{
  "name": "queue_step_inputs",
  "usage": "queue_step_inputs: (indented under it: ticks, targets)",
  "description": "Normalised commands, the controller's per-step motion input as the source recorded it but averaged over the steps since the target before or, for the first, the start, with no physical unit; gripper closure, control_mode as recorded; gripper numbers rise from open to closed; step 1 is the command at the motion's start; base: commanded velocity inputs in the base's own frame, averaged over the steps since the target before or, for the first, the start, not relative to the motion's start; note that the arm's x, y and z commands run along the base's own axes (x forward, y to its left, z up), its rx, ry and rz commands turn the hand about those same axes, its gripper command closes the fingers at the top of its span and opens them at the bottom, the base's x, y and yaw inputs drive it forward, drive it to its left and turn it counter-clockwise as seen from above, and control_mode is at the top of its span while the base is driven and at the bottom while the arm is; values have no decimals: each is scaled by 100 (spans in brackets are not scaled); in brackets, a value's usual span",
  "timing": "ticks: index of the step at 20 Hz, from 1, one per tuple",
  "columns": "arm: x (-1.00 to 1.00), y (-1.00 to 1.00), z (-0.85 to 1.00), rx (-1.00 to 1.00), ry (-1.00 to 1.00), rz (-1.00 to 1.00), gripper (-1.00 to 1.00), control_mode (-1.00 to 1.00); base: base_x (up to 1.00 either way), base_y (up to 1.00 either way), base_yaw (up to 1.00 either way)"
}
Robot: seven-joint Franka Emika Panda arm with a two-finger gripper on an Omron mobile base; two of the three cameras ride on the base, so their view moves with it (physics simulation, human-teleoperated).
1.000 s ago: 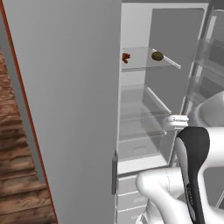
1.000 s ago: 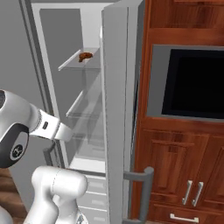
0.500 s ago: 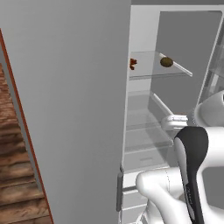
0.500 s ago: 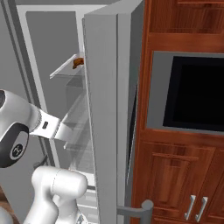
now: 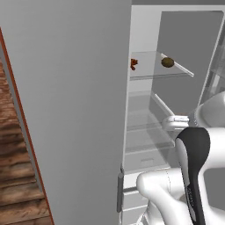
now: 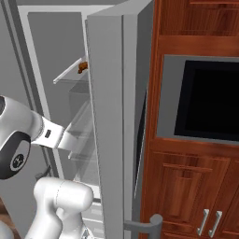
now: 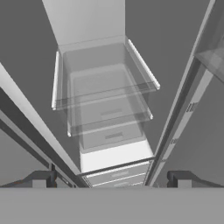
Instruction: Open the fridge, remove the kiwi, cucumber, and chicken drumstick, and place them on any counter.
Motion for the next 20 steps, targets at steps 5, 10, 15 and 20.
queue_step_inputs:
  ticks: [5, 10, 15, 20]
  targets:
    - [21, 0, 1, 0, 1, 0, -100, -100, 1, 0, 0]
    - [53, 0, 22, 0, -7, 0, -100, -100, 0, 0, 0]
    - [48, 0, 41, 0, -15, 1, -100, -100, 0, 0, 0]
    - [47, -2, 28, 0, -16, 0, -100, -100, 0, 0, 0]
